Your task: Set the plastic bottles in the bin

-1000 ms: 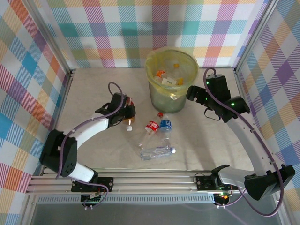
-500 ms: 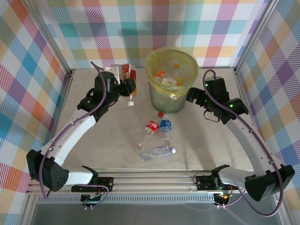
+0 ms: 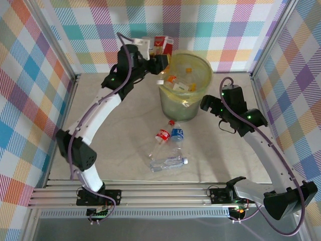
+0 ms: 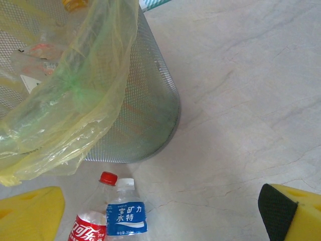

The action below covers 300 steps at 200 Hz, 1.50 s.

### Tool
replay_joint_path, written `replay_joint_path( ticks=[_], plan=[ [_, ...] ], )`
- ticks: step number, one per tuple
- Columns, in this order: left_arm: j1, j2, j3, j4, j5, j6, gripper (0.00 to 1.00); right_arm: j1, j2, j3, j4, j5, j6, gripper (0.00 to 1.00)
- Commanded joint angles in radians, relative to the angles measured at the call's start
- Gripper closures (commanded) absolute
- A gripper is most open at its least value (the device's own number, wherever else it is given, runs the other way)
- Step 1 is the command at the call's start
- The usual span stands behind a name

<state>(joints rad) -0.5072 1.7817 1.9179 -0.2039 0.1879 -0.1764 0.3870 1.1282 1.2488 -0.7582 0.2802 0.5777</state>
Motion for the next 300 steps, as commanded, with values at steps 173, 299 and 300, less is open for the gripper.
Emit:
replay_joint_path(
  ticks=[173, 299, 300],
  plan=[
    [-0.025, 0.49, 0.618, -0.42, 0.126, 0.228, 0.43, 0.006, -0.077, -0.04, -0.02, 0.039, 0.04, 0.0],
    [-0.036, 0.456, 0.621, -0.395, 0.117, 0.234, 0.0, 0.006, -0.065, -0.035, -0.032, 0.033, 0.031, 0.0],
    [-0.036, 0.455, 0.621, -0.396, 0.117, 0.233, 0.0, 0.006, -0.065, -0.035, -0.033, 0.033, 0.031, 0.0]
  ],
)
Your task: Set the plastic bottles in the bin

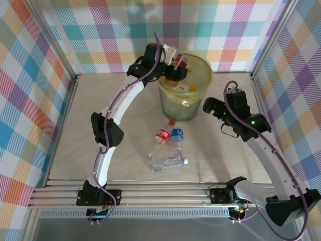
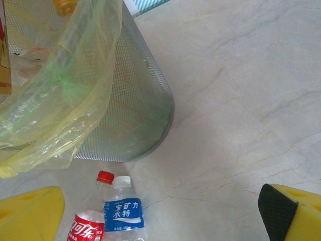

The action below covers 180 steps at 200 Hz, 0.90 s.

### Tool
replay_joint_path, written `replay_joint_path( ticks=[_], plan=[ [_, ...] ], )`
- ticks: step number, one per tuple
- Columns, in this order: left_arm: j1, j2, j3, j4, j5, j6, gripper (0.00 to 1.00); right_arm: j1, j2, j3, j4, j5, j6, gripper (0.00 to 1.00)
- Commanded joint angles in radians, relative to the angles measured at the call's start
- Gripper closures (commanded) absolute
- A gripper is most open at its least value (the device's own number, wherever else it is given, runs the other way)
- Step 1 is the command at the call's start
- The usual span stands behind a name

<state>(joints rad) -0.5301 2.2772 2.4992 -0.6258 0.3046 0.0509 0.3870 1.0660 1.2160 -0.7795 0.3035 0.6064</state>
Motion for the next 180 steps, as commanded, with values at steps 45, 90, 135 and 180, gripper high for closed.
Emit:
replay_joint_path(
  ticks=[45, 90, 135, 180],
  plan=[
    [-0.016, -0.09, 0.042, 0.056, -0.056, -0.01, 0.0, 0.006, 0.004, -0.001, -0.01, 0.005, 0.002, 0.0],
    [-0.019, -0.091, 0.042, 0.064, 0.028, -0.064, 0.01, 0.005, -0.002, -0.001, -0.008, 0.004, 0.006, 0.0],
    [-0.033, -0.02, 0.068, 0.068, 0.07, -0.106, 0.05, 0.005, -0.013, 0.0, -0.023, 0.008, 0.013, 0.0],
    [-0.041, 0.049, 0.129, 0.071, 0.13, -0.156, 0.07, 0.006, -0.031, -0.001, -0.031, 0.015, 0.011, 0.0]
  ],
)
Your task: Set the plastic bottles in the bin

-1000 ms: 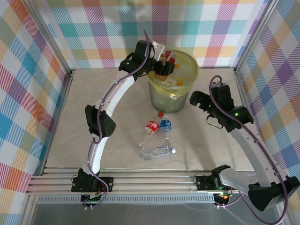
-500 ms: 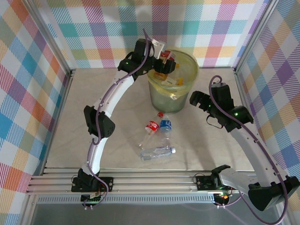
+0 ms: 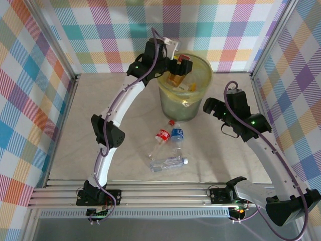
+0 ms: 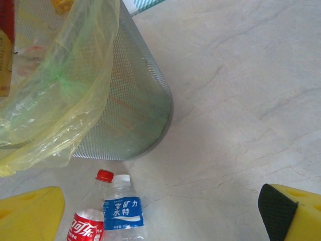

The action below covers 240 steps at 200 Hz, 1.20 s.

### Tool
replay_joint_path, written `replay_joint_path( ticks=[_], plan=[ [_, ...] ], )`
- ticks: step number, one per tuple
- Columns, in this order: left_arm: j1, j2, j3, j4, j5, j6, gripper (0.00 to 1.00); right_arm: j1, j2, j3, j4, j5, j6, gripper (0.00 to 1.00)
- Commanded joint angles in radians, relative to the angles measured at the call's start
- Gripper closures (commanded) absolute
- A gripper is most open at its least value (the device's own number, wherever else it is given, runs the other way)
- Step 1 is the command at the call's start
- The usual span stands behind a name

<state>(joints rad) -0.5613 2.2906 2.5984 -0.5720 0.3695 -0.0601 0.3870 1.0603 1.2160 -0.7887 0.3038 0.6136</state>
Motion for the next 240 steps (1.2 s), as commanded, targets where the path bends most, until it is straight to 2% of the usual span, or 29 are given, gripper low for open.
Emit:
replay_joint_path(
  ticks=[1, 44, 97, 135, 185, 214, 240],
  plan=[
    [-0.009, 0.036, 0.029, 0.018, 0.066, -0.044, 0.07, 0.005, -0.025, -0.001, -0.021, 0.015, 0.004, 0.0],
    [-0.02, 0.075, 0.03, 0.058, 0.065, -0.069, 0.08, 0.006, -0.025, -0.001, -0.035, 0.005, 0.014, 0.0],
    [-0.02, 0.087, 0.095, 0.079, -0.003, -0.06, 0.0, 0.006, -0.017, 0.004, -0.058, -0.01, 0.006, 0.0],
    [-0.02, 0.002, 0.111, 0.062, -0.09, 0.018, 0.0, 0.006, -0.012, -0.016, -0.051, -0.058, -0.01, 0.0],
    [-0.02, -0.133, 0.096, -0.059, -0.228, 0.091, 0.0, 0.021, -0.016, -0.069, -0.043, -0.11, -0.011, 0.0],
    [-0.02, -0.235, -0.015, -0.078, -0.298, 0.075, 0.0, 0.048, -0.016, -0.086, -0.044, -0.121, -0.012, 0.0],
    [-0.02, -0.412, -0.3, 0.022, -0.364, 0.03, 0.0, 0.091, -0.004, -0.109, -0.05, -0.115, -0.018, 0.0]
  ],
)
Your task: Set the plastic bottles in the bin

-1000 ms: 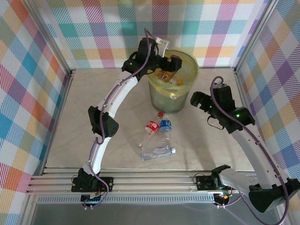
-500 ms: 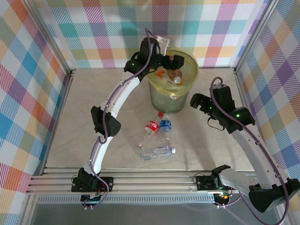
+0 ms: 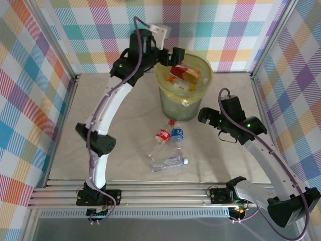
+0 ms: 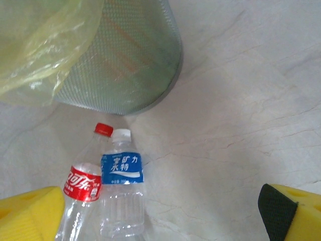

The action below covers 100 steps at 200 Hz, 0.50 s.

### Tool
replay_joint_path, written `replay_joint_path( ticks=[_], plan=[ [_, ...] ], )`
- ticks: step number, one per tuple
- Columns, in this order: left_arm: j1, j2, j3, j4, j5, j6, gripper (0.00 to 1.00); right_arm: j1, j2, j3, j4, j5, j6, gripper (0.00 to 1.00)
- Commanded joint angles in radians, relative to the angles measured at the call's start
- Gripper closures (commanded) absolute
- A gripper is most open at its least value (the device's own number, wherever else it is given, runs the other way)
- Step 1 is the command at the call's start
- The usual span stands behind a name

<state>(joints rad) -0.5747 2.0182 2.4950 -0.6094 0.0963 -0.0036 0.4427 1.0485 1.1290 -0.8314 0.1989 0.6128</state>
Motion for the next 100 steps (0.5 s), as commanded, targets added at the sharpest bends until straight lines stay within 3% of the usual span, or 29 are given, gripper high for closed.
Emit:
replay_joint_path(
  ticks=[1, 63, 100],
  plan=[
    [-0.007, -0.149, -0.21, 0.066, -0.093, -0.027, 0.0, 0.039, 0.008, -0.023, -0.007, -0.01, -0.017, 0.0],
    [-0.007, -0.634, -0.918, 0.357, -0.206, -0.139, 0.0, 0.177, 0.069, -0.088, 0.015, -0.015, 0.054, 0.0],
    [-0.006, -0.855, -1.251, 0.416, -0.346, -0.244, 0.0, 0.299, 0.189, -0.109, 0.093, -0.019, 0.11, 0.0]
  ],
)
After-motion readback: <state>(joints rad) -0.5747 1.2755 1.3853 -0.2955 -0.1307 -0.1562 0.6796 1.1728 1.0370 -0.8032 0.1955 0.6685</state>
